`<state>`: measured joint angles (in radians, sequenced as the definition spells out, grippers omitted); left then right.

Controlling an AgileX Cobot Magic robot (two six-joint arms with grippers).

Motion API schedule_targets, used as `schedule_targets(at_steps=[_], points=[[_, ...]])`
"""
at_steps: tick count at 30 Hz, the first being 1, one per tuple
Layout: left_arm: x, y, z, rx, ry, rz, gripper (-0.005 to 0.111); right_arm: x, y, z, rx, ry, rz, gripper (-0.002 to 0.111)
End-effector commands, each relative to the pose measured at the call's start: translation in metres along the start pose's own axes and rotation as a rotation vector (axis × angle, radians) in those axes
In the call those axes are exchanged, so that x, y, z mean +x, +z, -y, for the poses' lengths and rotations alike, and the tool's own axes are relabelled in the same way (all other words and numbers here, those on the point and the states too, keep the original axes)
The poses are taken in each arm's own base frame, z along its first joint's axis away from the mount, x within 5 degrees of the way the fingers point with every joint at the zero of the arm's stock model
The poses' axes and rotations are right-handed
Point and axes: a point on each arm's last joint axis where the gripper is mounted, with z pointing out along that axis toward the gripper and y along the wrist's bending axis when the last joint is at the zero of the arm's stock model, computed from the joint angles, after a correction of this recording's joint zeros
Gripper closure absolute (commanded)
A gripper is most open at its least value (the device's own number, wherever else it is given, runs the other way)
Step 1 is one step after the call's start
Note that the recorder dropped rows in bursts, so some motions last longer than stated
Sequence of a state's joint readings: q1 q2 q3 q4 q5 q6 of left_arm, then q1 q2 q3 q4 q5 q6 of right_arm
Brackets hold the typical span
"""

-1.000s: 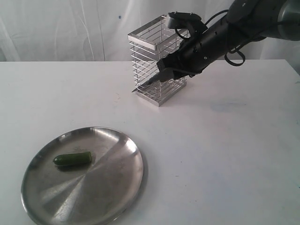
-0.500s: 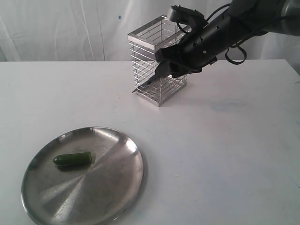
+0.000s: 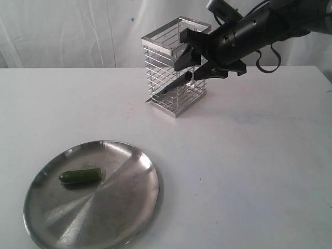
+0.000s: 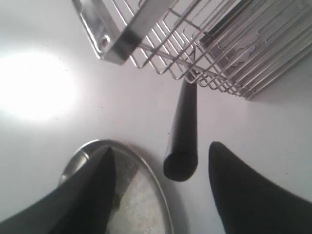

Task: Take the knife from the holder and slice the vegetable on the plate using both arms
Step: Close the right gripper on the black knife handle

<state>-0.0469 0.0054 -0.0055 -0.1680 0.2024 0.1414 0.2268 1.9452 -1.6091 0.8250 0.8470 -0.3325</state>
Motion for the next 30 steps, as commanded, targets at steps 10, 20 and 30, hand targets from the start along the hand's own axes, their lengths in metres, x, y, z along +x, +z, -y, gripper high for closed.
schedule_targets(at_steps=[10, 20, 30], points=[[0.002, 0.000, 0.000, 0.002, -0.009, -0.001, 0.107, -0.008, 0.017, 0.014, -0.004, 0.046, 0.038, 0.055], [0.002, 0.000, 0.000, 0.002, -0.009, -0.001, 0.107, -0.007, 0.026, 0.020, 0.003, 0.038, 0.018, 0.057], [0.002, 0.000, 0.000, 0.002, -0.009, -0.001, 0.107, -0.004, 0.039, 0.023, 0.010, 0.034, 0.003, 0.060]])
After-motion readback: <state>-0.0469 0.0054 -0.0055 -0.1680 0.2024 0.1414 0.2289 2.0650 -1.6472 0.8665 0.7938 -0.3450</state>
